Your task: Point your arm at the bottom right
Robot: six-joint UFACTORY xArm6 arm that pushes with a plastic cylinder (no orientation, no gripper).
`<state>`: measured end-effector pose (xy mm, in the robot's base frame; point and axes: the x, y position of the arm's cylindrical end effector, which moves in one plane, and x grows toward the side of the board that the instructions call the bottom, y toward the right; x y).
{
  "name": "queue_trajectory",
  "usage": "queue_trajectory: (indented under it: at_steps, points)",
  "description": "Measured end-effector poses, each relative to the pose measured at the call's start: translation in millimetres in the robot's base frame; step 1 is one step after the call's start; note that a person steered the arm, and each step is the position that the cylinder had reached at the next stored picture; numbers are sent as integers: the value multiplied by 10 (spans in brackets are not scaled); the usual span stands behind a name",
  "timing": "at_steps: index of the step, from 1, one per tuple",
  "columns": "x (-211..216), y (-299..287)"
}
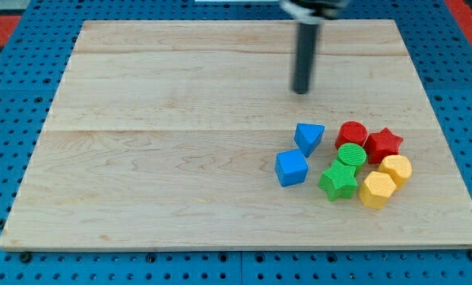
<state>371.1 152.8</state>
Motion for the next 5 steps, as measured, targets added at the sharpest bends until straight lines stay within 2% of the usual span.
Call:
queue_trajectory:
  at_steps: [1,2,3,4,5]
  points:
    - [988,685]
    - [1838,930]
    - [1824,816]
    - [1792,1053]
    - [2146,1745]
